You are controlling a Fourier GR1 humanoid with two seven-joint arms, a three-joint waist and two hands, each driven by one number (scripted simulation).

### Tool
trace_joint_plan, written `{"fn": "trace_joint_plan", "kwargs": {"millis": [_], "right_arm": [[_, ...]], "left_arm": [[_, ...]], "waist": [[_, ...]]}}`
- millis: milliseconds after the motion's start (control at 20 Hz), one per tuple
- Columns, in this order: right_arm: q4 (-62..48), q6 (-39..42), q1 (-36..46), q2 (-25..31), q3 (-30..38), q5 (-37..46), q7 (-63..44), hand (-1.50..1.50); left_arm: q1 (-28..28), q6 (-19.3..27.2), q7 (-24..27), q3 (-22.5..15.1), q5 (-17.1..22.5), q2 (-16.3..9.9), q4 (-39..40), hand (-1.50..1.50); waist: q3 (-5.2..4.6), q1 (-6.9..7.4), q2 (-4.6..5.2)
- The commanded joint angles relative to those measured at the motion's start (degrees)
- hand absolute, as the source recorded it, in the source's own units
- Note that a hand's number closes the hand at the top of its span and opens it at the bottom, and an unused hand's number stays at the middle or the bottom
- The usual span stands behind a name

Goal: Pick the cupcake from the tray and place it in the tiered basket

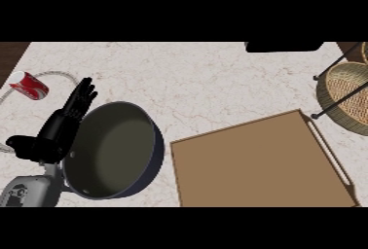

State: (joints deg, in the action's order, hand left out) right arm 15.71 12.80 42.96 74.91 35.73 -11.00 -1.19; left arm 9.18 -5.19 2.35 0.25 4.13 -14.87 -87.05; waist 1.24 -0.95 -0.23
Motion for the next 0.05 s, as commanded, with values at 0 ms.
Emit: {"fn": "trace_joint_plan", "kwargs": {"millis": [0], "right_arm": [[-4.7, 7.0, -6.7, 3.6, 3.2, -1.9, 4.6, -1.50]], "left_arm": [[-4.6, 0.2, 0.3, -2.4, 0.9, 4.6, 3.8, 0.00]], "waist": [[-0.65, -1.53, 0.85]]}}
